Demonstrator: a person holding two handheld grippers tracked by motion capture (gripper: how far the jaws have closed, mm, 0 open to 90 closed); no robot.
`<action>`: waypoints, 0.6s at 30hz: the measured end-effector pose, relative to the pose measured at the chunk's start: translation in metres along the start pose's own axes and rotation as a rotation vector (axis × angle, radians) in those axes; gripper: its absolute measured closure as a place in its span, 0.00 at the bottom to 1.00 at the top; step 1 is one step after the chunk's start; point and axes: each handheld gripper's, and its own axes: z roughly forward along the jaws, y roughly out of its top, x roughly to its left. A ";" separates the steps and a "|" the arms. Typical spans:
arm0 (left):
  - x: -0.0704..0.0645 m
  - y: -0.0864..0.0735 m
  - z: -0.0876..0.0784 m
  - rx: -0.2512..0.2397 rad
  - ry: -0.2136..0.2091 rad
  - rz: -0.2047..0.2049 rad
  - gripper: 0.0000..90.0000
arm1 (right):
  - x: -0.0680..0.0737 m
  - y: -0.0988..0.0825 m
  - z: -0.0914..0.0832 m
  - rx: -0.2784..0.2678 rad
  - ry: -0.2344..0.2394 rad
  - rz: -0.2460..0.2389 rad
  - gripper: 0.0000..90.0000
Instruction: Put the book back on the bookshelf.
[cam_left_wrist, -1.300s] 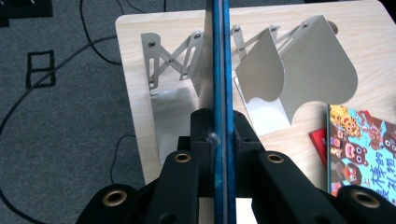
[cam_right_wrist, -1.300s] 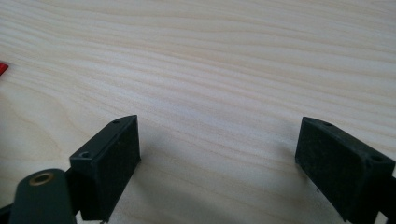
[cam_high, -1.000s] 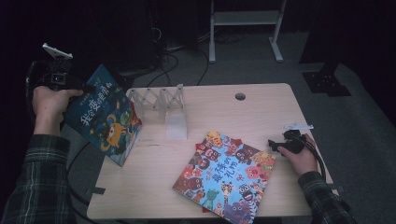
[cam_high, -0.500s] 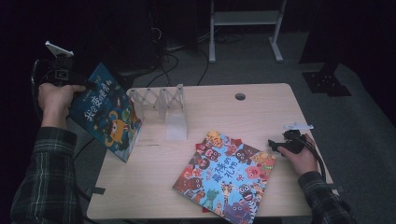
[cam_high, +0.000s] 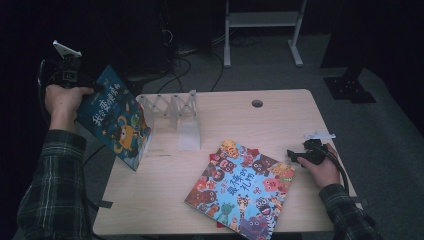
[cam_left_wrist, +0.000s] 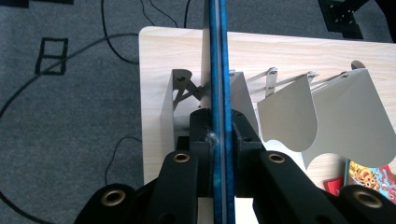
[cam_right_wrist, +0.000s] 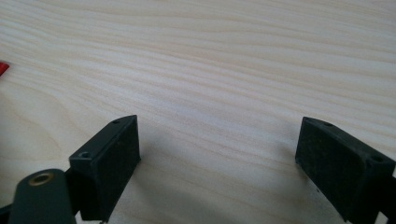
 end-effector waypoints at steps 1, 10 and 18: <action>0.000 0.000 -0.001 -0.007 0.001 0.005 0.88 | 0.000 0.000 0.000 0.004 0.002 0.006 0.14; 0.003 -0.003 -0.004 -0.029 -0.004 0.019 0.82 | 0.000 0.000 0.000 0.001 0.000 0.001 0.14; 0.005 -0.004 -0.009 -0.070 -0.012 0.027 0.78 | 0.000 0.000 0.000 0.002 0.001 0.002 0.14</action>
